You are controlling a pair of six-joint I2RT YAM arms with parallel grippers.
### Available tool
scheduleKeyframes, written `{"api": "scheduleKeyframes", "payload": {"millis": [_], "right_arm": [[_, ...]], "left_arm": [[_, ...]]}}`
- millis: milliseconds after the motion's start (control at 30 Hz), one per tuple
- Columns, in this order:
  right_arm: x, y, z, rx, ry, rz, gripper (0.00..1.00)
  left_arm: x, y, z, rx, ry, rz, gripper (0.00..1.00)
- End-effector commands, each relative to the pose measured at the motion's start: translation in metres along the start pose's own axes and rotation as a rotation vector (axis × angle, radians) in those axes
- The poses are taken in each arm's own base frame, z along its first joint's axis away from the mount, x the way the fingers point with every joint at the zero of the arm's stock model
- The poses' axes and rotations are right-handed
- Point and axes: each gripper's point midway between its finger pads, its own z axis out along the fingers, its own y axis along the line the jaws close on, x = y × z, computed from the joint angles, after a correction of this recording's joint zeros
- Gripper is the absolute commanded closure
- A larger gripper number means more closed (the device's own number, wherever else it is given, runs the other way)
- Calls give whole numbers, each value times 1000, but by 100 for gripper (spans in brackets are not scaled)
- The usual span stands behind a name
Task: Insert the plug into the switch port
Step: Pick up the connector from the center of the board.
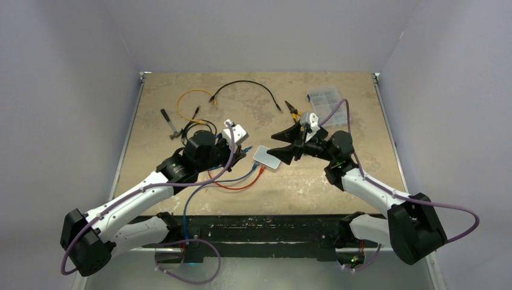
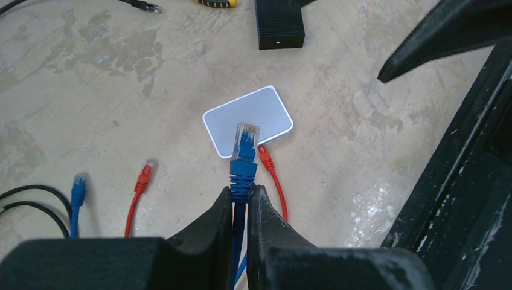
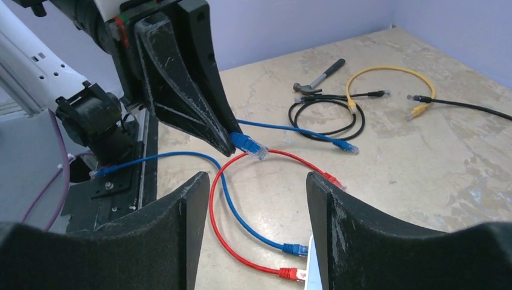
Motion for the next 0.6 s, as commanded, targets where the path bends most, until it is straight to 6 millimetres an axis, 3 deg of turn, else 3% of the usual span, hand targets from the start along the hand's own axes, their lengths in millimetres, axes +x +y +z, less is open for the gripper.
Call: {"api": "scheduleKeyframes", "payload": {"millis": [0, 300, 567], "right_arm": [[-7, 5, 1, -37, -31, -44, 37], [-5, 7, 3, -61, -21, -25, 37], [-2, -14, 23, 103, 30, 345, 36]], "left_arm": [[-36, -6, -1, 43, -95, -110, 100], [-30, 3, -11, 10, -87, 27, 100], [-32, 15, -34, -121, -173, 267, 100]]}}
